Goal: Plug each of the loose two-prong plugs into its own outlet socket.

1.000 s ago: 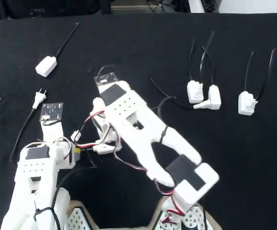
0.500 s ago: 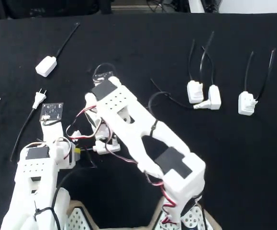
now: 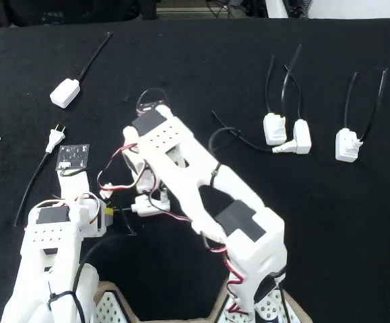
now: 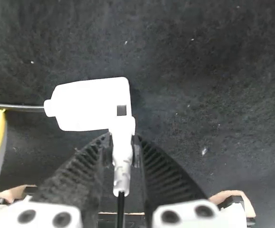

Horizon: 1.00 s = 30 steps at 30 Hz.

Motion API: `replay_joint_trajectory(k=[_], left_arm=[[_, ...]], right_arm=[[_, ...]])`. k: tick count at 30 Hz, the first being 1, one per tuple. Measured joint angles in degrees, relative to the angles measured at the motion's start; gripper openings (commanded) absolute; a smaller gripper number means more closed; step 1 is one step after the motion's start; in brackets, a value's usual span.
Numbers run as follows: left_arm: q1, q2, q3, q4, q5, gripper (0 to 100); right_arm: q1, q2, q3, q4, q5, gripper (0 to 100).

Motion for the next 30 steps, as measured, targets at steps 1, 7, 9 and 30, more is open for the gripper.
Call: replay_joint_trajectory(k=[1,7,9,30], left_arm=[[0.0,0.0,0.0,0.0,0.0,22],[0.0,0.0,0.0,0.0,0.0,22],[0.0,0.0,0.0,0.0,0.0,22],[0.0,0.0,0.0,0.0,0.0,22]], right_arm=[[0.2,0.0,0.0,0.0,0.0,1.1],[0.2,0.0,0.0,0.0,0.0,1.1],[0.2,0.0,0.0,0.0,0.0,1.1],[-0.8,0.4,-0.8,-0.1,0.0,1.1]])
